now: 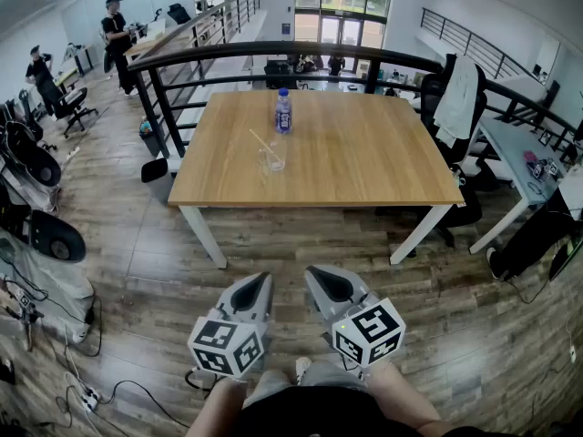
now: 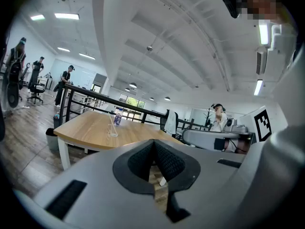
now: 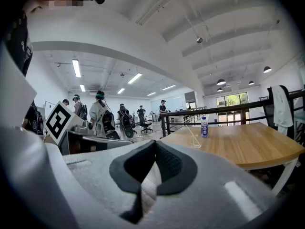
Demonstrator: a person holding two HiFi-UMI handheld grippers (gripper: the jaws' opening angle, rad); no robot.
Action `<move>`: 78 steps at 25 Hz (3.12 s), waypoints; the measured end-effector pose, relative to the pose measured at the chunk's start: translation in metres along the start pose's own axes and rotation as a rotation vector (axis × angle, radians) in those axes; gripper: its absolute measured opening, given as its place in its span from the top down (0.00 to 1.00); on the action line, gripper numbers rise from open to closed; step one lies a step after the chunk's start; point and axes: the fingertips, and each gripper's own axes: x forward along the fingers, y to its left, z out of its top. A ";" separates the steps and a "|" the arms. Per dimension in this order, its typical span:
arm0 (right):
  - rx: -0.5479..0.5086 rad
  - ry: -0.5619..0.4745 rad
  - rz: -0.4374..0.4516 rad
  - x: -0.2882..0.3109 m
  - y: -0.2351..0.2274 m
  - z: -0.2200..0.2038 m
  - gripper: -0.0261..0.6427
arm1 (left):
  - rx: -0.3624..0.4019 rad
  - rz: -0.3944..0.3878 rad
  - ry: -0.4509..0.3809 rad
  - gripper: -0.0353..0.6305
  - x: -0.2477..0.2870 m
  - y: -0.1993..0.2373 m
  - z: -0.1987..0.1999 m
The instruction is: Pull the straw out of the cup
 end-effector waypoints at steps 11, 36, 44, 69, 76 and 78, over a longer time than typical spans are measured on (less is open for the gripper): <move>0.044 -0.008 0.017 0.004 -0.012 -0.007 0.96 | -0.005 0.015 -0.037 0.93 0.000 0.003 0.000; 0.133 0.000 0.080 0.032 -0.081 -0.028 0.96 | -0.075 0.081 -0.008 0.93 0.066 0.021 -0.018; 0.133 0.020 0.072 0.108 -0.112 -0.026 0.96 | -0.090 0.061 -0.024 0.93 0.121 0.083 0.010; 0.107 0.011 -0.029 0.368 -0.199 0.037 0.96 | -0.071 -0.085 0.017 0.93 0.281 0.292 0.117; 0.106 0.052 -0.040 0.384 -0.207 0.030 0.96 | -0.098 -0.099 0.055 0.93 0.299 0.308 0.109; 0.106 0.061 -0.039 0.388 -0.213 0.029 0.96 | -0.101 -0.102 0.054 0.93 0.304 0.309 0.111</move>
